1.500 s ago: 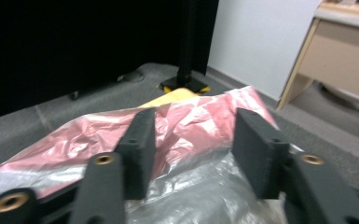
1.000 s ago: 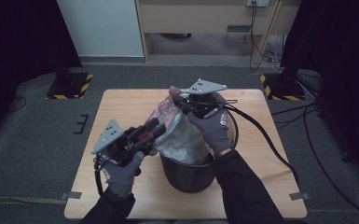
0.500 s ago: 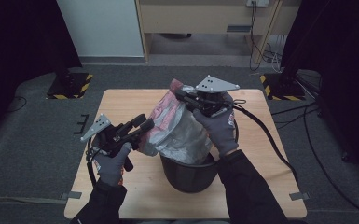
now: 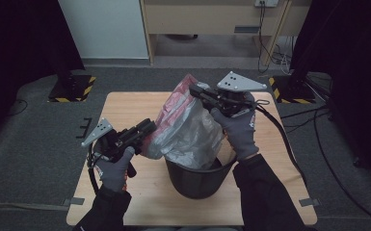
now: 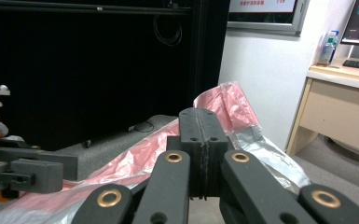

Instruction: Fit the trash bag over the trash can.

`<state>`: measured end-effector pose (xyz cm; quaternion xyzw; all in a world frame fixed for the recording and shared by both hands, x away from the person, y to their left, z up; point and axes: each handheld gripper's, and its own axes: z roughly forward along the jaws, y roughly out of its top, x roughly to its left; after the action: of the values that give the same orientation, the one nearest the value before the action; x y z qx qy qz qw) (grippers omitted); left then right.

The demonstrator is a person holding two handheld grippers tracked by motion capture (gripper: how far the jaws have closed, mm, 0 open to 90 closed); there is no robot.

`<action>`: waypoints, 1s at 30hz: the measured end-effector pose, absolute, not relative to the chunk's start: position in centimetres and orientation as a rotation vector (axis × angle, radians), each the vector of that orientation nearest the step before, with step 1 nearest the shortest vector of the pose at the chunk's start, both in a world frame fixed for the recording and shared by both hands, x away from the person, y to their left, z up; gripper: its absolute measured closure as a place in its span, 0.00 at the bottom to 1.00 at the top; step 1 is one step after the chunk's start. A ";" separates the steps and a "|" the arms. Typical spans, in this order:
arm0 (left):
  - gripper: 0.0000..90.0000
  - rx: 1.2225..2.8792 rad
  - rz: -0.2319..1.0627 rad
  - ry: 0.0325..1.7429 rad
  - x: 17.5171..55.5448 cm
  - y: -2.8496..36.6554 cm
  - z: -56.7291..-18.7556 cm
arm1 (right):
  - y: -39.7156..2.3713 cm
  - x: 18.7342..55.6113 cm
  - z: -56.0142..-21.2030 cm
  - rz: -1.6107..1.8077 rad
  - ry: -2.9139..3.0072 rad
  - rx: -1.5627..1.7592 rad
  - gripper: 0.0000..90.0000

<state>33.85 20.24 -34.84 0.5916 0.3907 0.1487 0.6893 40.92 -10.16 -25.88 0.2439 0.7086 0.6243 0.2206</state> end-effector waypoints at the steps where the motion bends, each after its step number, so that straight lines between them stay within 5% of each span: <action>1: 0.75 1.319 0.335 0.873 33.8 20.3 -34.8 | -10.3 40.8 -25.8 1.728 1.953 0.669 1.00; 17: 0.66 1.254 0.305 0.840 33.4 20.6 -34.3 | -14.6 39.4 -24.9 1.761 1.889 0.658 1.00; 30: 0.64 1.264 0.340 0.860 33.3 20.8 -34.3 | -19.2 38.1 -27.6 1.770 1.857 0.725 1.00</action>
<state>33.26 20.84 -34.32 0.5694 0.3876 0.1530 0.7086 38.09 -19.20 -27.62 0.2644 0.6769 0.6452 0.2358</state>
